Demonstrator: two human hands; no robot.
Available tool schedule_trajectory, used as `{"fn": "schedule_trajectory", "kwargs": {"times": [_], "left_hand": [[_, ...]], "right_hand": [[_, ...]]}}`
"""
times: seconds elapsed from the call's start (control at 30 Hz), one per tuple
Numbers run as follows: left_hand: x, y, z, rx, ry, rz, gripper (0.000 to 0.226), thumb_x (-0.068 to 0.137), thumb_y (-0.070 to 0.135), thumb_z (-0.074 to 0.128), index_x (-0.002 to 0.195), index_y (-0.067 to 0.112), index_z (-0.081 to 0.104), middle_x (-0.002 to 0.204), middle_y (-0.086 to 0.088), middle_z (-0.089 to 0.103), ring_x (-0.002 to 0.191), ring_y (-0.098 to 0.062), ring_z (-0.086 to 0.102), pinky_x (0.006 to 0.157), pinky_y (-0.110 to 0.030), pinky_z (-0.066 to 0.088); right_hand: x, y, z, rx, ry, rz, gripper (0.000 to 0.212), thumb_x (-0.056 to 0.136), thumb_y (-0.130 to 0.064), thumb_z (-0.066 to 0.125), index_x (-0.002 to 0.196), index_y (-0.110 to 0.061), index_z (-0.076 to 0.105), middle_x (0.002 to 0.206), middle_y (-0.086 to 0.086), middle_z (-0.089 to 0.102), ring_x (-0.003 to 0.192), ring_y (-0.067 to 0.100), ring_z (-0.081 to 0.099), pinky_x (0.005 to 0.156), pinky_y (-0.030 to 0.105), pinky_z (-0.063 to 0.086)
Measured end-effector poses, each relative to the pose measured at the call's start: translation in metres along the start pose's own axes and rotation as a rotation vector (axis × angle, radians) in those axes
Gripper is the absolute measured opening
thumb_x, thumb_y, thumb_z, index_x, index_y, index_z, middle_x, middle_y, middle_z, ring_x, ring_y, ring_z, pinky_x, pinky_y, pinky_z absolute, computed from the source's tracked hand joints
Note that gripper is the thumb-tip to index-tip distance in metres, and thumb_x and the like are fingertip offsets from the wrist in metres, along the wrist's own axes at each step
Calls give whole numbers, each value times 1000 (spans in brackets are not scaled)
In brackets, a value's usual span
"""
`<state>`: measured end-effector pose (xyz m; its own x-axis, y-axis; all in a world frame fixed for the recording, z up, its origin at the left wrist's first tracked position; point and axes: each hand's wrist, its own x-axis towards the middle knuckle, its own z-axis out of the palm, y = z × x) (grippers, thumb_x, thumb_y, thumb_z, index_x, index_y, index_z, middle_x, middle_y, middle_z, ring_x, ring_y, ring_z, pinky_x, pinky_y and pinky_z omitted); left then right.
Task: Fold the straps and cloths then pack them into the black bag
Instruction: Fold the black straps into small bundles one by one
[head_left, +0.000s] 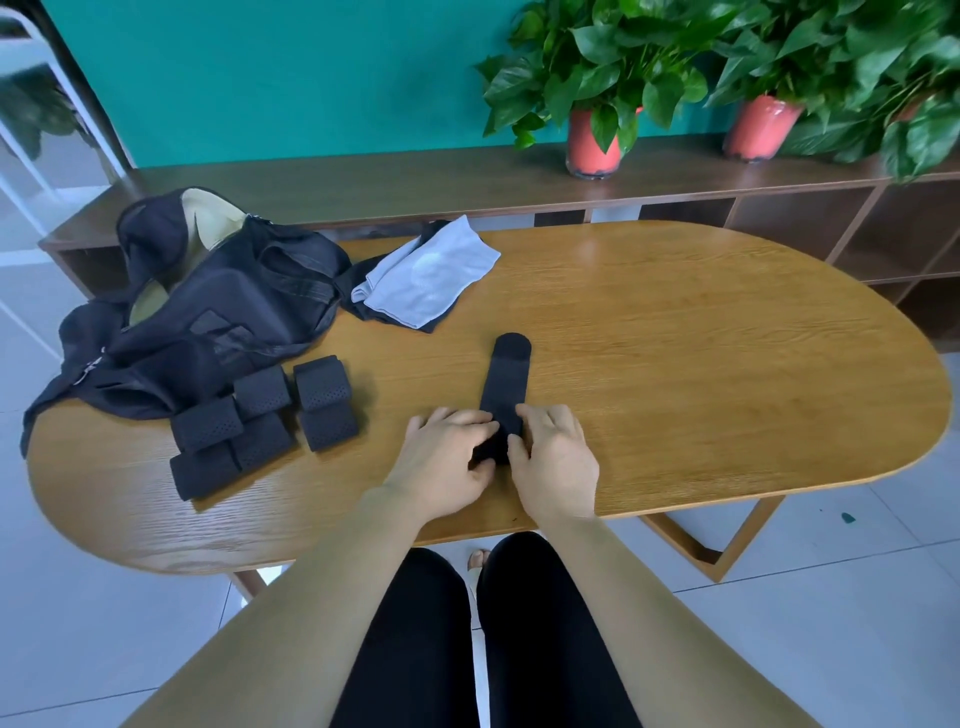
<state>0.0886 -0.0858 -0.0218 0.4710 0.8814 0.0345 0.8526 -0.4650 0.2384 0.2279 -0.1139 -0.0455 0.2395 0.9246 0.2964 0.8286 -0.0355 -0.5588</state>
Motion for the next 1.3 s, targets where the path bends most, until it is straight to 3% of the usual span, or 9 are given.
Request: {"fn": "schedule_trajectory", "kwargs": {"times": [0.13,0.3,0.4,0.5,0.6,0.67,0.77,0.93,1.3], "left_hand": [[-12,-5,-2,-28,4,46,47,95,37,49,141,29,45,147,12,41,134,-15,33,107,-32,20],[-31,-7,-2,-112,43,99,40,96,40,50,133,24,55,133,8,57,123,-17,46,99,-31,29],[-40,-4,-6,-275,59,66,36,96,36,53,128,21,59,110,-1,68,105,-19,57,92,-37,43],[-44,0,-7,-494,54,-46,41,94,33,57,134,21,54,117,8,62,108,-5,55,93,-24,44],[-38,-2,2,-581,123,-137,33,92,21,61,126,19,60,107,4,68,100,-9,62,84,-21,46],[-33,-1,8,-564,205,-181,11,91,15,60,100,12,66,88,-3,70,84,-20,65,72,-32,50],[-25,1,12,-530,271,-233,11,91,13,59,81,9,63,76,-5,68,73,-22,63,66,-37,50],[-12,-1,15,-518,264,-307,20,91,15,58,76,2,62,68,-9,64,61,-23,57,57,-37,46],[1,0,11,-318,199,-360,37,96,30,51,62,15,50,60,0,53,55,-16,47,47,-26,27]], "right_hand": [[-18,9,-4,26,28,-297,30,76,-7,55,100,-9,73,110,2,68,103,22,61,75,35,56],[-33,13,-20,62,-175,-265,44,76,-9,56,118,-16,66,124,-5,62,121,12,49,96,23,41],[-34,10,-24,144,-173,-178,38,84,-8,57,120,-19,65,116,-3,64,111,11,54,90,22,44],[-31,5,-24,250,-189,-1,33,90,-15,57,121,-24,64,108,-3,63,101,13,58,84,23,44],[-26,1,-16,301,-133,90,25,91,-21,58,114,-24,67,99,-1,69,93,17,61,82,34,51],[-23,-2,-11,302,-84,116,15,91,-21,59,100,-18,70,88,1,70,85,19,63,73,37,53],[-17,-6,-5,255,-45,138,14,91,-25,57,82,-16,64,75,1,66,74,22,58,59,33,49],[-7,-13,-1,128,-47,185,24,92,-27,55,69,-20,52,65,-6,51,70,17,48,50,23,27],[3,-15,3,-9,-58,224,29,94,-30,52,67,-19,52,69,-3,52,66,17,46,47,23,22]]}}
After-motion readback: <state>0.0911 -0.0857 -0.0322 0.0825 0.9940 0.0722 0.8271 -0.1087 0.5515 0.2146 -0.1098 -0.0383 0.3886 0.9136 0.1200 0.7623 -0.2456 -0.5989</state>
